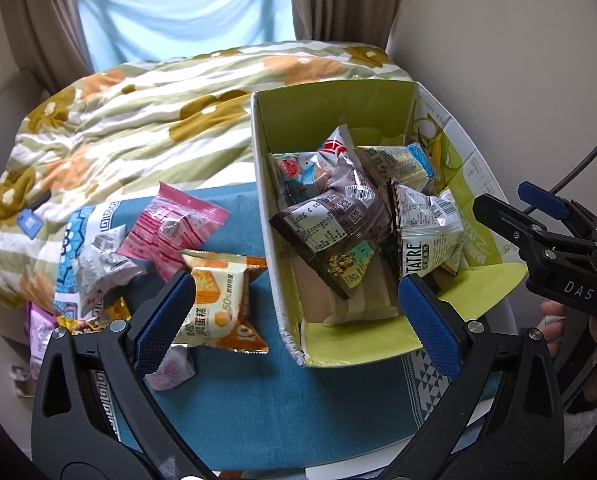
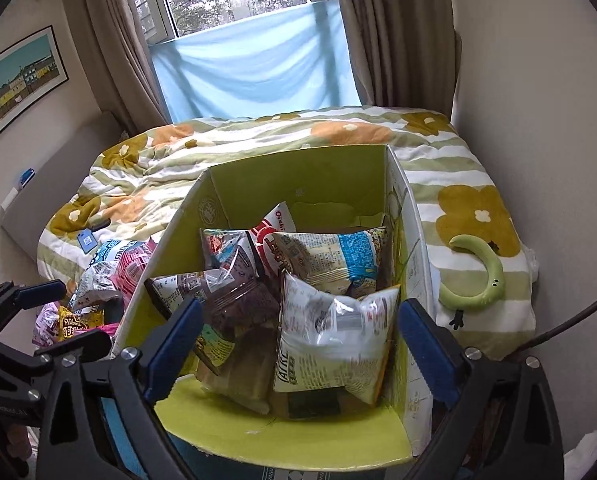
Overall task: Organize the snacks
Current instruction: 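Drop the dark brown bag into the box while right drops the white bag, then withdraw both tools from the box back over the remaining snack bags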
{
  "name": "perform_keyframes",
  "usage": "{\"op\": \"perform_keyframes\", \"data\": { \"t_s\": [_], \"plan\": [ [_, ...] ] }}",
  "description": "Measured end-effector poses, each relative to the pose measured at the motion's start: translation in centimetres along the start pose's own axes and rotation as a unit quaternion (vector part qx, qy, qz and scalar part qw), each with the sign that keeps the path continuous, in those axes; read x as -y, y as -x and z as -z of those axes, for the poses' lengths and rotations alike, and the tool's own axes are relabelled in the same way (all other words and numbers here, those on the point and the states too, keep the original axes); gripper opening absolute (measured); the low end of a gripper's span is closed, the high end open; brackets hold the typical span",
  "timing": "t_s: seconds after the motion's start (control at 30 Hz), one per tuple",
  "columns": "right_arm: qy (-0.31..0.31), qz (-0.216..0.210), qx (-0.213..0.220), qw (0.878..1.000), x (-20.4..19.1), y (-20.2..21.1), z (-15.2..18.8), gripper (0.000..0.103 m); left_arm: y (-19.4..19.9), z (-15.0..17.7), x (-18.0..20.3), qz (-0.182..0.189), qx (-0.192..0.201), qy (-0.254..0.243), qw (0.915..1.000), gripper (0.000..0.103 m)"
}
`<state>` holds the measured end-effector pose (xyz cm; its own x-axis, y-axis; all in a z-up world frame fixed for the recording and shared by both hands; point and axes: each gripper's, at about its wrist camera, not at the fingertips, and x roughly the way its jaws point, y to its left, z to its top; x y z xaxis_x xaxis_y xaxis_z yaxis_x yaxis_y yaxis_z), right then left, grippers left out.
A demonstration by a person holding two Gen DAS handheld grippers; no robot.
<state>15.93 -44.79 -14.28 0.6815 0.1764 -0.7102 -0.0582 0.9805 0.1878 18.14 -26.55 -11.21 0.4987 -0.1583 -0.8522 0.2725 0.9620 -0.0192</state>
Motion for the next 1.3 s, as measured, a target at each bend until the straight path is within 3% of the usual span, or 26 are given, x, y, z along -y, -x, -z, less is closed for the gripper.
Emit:
{"op": "perform_keyframes", "data": {
  "t_s": [0.37,0.7,1.03,1.3],
  "plan": [
    [-0.018,0.014,0.005,1.0,0.5,3.4,0.4,0.097,3.3,1.2,-0.1,0.008,0.033,0.011,0.9994,0.101],
    [-0.017,0.0,0.029,0.999,-0.7,5.7,0.2,0.097,8.3,4.0,-3.3,-0.042,0.056,0.031,0.997,0.101],
    [0.025,-0.027,0.064,0.997,-8.5,7.6,0.2,0.097,12.2,8.4,-12.9,-0.074,0.071,0.063,0.9927,0.101],
    [0.04,-0.051,0.054,0.996,-17.7,5.8,0.7,0.097,13.8,10.7,-22.9,-0.087,0.06,0.08,0.9912,0.101]
  ]
}}
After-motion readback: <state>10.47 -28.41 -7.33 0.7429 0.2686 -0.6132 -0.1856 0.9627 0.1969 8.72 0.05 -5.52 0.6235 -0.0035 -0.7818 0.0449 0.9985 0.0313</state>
